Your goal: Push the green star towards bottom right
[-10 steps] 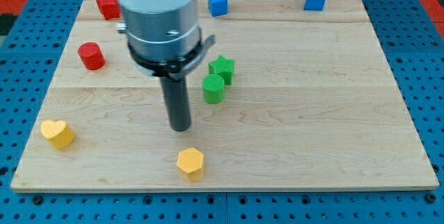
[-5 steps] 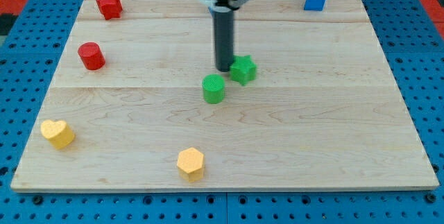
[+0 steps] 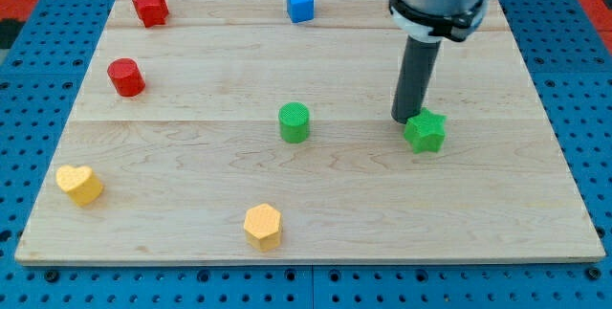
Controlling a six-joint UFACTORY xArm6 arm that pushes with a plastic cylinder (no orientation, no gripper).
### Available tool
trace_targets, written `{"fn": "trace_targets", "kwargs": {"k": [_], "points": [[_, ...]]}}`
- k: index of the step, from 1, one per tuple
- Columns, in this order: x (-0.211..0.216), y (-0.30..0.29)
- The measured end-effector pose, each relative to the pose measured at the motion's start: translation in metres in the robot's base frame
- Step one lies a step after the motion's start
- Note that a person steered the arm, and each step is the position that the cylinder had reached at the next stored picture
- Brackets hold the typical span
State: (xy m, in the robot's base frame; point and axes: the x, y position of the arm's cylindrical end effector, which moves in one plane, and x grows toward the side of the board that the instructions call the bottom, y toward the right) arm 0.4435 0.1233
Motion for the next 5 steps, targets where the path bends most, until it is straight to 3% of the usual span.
{"fn": "trace_targets", "kwargs": {"k": [3,4,5], "points": [[0.054,0.067],[0.092,0.067],[0.1,0.063]]}}
